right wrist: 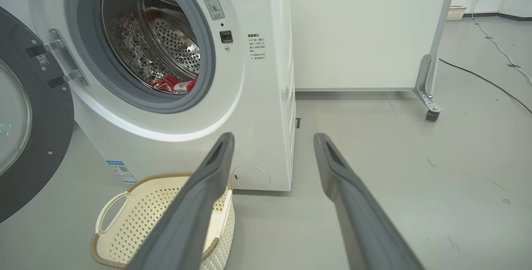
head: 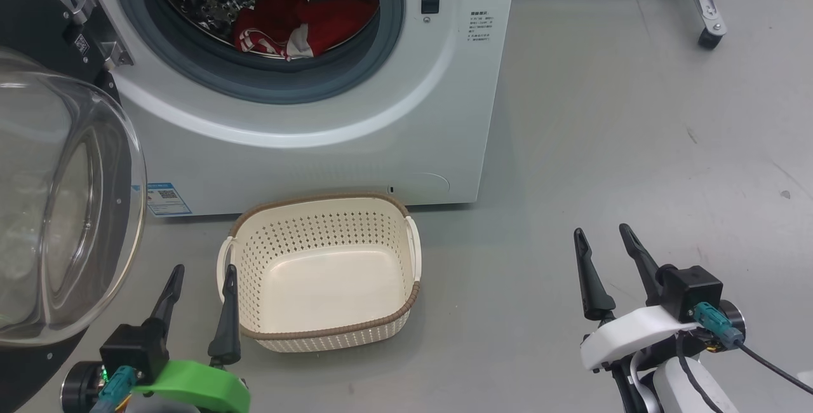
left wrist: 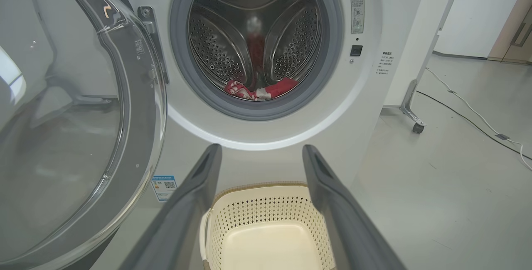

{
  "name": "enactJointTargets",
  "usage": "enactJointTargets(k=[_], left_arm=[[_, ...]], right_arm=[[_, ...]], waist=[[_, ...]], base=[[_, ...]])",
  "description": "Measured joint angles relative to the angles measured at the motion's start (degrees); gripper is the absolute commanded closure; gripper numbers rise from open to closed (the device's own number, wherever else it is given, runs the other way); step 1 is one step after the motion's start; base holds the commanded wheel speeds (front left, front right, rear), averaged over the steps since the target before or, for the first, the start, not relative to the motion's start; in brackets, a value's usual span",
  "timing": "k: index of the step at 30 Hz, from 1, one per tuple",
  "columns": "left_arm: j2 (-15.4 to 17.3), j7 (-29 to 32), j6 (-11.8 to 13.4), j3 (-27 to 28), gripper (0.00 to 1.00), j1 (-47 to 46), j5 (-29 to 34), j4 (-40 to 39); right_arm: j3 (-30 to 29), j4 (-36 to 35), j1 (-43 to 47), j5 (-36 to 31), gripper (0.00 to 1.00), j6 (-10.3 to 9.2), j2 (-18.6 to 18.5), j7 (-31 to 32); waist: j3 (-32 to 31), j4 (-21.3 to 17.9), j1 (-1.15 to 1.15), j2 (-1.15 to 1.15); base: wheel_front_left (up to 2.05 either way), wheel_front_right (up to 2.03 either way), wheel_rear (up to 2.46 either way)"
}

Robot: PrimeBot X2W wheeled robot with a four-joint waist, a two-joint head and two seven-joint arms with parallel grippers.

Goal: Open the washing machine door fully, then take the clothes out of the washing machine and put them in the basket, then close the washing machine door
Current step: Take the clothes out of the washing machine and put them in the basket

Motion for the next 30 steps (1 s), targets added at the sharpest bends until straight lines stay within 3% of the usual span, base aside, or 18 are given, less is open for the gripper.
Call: enactJointTargets(k=[30], left_arm=[[0.1, 0.0, 0.1, 0.0, 0.0, 0.2, 0.0, -0.4]], right_arm=[[0.1, 0.7, 0.5, 0.1, 0.0, 0.01, 0.0, 0.0]], waist=[[0.5, 0.3, 0.0, 0.0]], base=[[0.8, -0.8, 0.0]])
